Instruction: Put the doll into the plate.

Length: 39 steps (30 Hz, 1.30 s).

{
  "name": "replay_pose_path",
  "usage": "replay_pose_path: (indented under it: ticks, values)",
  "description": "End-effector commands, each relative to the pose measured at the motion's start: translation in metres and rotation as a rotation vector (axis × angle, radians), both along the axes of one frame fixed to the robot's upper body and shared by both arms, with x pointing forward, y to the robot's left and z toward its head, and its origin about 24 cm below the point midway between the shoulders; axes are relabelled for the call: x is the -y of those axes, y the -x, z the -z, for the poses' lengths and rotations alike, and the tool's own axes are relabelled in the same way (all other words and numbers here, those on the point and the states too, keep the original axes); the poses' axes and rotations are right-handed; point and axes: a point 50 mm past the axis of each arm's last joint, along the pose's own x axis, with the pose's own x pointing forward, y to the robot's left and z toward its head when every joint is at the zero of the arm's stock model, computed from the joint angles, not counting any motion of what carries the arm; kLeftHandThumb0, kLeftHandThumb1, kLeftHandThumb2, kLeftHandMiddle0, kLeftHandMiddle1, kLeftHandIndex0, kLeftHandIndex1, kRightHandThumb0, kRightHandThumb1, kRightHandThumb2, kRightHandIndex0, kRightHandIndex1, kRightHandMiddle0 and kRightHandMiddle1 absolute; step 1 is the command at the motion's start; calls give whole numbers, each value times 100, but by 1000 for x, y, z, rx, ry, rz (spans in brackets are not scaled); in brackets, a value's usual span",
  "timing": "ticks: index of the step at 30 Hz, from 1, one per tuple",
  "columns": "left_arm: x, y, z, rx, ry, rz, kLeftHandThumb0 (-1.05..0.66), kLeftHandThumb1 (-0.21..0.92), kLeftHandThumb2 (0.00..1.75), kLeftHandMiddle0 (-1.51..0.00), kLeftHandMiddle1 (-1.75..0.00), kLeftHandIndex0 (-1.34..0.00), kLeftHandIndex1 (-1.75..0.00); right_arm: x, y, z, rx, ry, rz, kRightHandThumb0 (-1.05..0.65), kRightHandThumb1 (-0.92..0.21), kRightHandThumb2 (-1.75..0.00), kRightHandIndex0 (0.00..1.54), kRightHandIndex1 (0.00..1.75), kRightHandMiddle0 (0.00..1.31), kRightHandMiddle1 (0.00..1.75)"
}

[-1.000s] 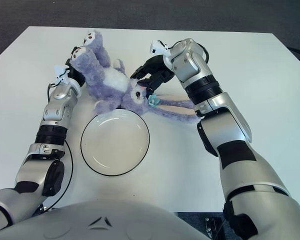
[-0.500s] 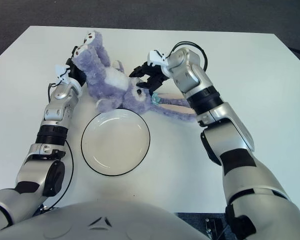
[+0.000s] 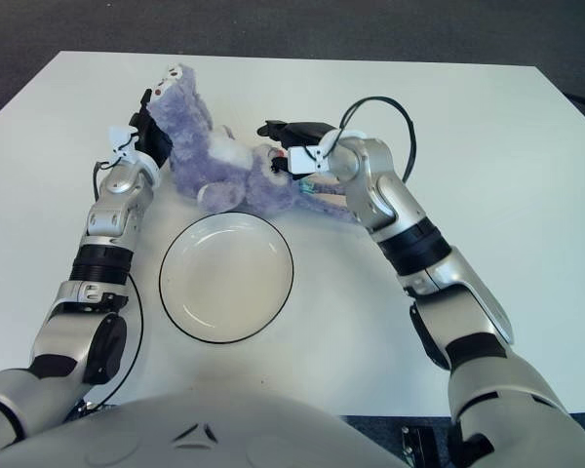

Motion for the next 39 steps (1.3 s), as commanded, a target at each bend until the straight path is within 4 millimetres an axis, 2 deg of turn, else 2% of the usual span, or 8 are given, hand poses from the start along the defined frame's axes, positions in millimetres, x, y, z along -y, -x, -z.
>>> replay_pose_path:
  ticks: [1, 6, 11, 22, 25, 28, 33, 39]
  values:
    - [-1, 0, 1, 1, -19, -4, -52, 83, 75, -18, -124, 0, -109, 6, 1, 1, 77, -22, 38, -104, -92, -70, 10, 117, 0, 65]
    - [-1, 1, 1, 6, -21, -6, -51, 83, 75, -18, -125, 0, -118, 9, 4, -3, 193, -115, 90, -104, -92, -62, 10, 107, 0, 81]
    - [-1, 1, 2, -4, -35, -6, -50, 84, 76, -18, -125, 0, -121, 11, 6, -7, 274, -136, 109, -99, -92, -56, 11, 138, 0, 98]
    - [0, 0, 2, -7, -49, 1, -50, 82, 77, -20, -127, 0, -123, 16, 20, -21, 349, -181, 112, -100, -92, -55, 4, 153, 0, 103]
    - [1, 0, 3, -9, -49, 3, -50, 82, 77, -20, -127, 0, -121, 17, 24, -22, 350, -189, 96, -103, -92, -56, 1, 112, 0, 99]
    - [1, 0, 2, -5, -47, 4, -50, 81, 77, -20, -127, 0, -119, 18, 26, -22, 349, -191, 87, -104, -92, -56, 0, 84, 0, 95]
    - [2, 0, 3, -10, -42, 5, -50, 80, 78, -21, -127, 0, -122, 19, 30, -21, 357, -181, 61, -105, -92, -58, 0, 62, 0, 87]
    - [3, 0, 3, -5, -47, 14, -50, 80, 79, -23, -128, 0, -122, 20, 34, -21, 356, -174, 52, -104, -92, -56, 0, 52, 0, 81]
